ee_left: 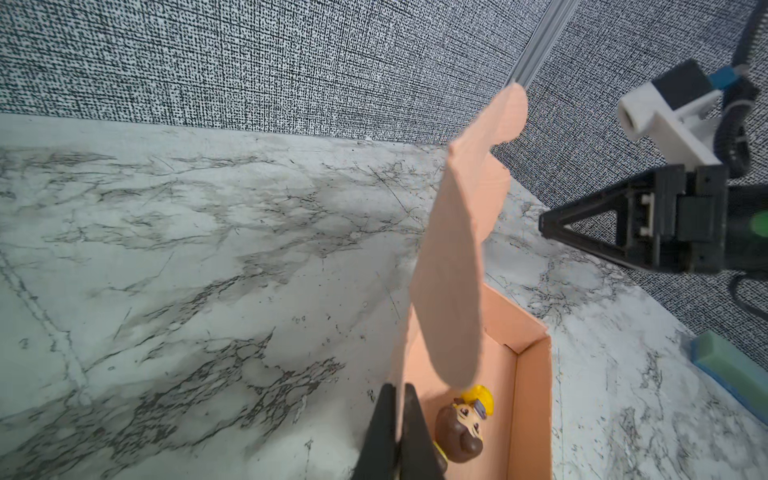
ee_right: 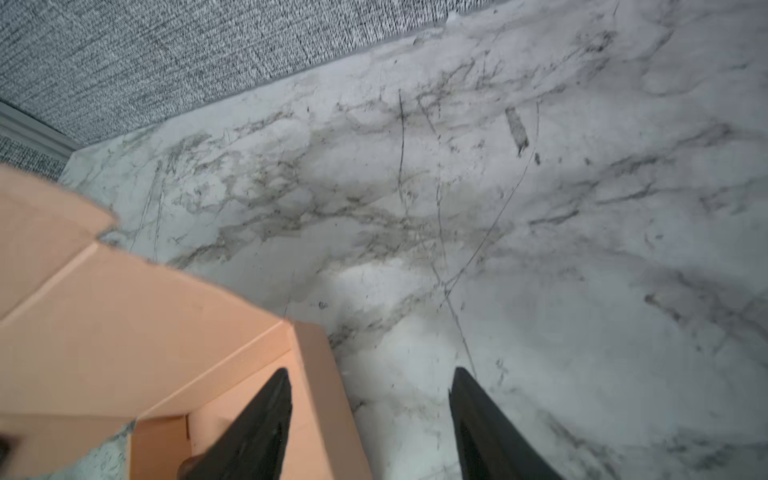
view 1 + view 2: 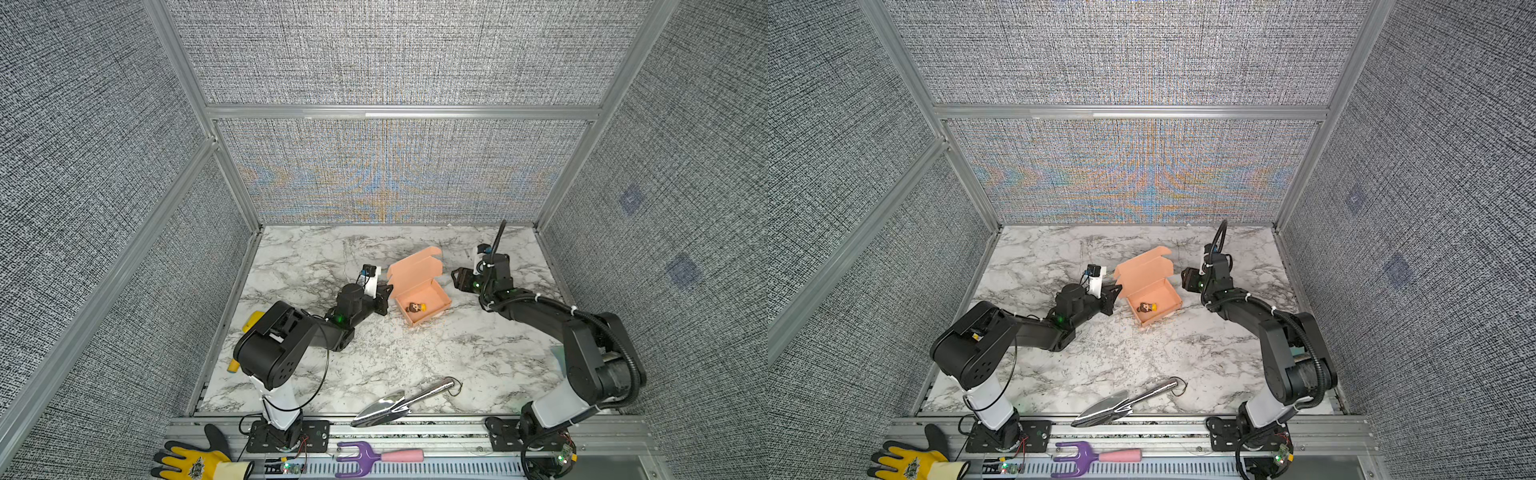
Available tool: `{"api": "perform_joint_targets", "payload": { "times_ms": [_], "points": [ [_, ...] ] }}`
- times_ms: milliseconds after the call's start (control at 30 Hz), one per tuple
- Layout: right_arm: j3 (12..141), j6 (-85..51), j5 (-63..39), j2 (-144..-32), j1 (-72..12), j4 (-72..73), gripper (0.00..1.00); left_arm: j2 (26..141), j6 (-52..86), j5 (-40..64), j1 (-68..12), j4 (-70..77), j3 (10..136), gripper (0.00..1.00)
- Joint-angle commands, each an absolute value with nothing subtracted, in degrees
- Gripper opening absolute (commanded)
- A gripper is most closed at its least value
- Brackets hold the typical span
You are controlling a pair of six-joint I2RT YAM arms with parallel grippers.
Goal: Assemble paper box
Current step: Fold the lid at the center of the table.
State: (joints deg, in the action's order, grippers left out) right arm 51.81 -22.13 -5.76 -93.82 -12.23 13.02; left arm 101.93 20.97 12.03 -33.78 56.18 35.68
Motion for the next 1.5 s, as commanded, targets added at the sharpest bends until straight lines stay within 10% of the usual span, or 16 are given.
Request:
{"api": "perform_joint_targets", "payload": {
  "times_ms": [0,400,1467],
  "points": [
    [58.1,-19.3,-13.4,-98.6,-10.2,12.7,0.63,101.9,20.3,12.9,-34.0,56.4,36.1,0.00],
    [73.2,-11.5,-21.7,-112.3,-11.3,5.8,0.64,101.9,19.9,12.7,-34.7,53.6,37.7,0.00],
    [47.9,-17.2,-5.2,-89.4,-13.7,19.5,0.61,102.4,18.0,12.4,-34.6,46.7,43.1,0.00]
  ]
}}
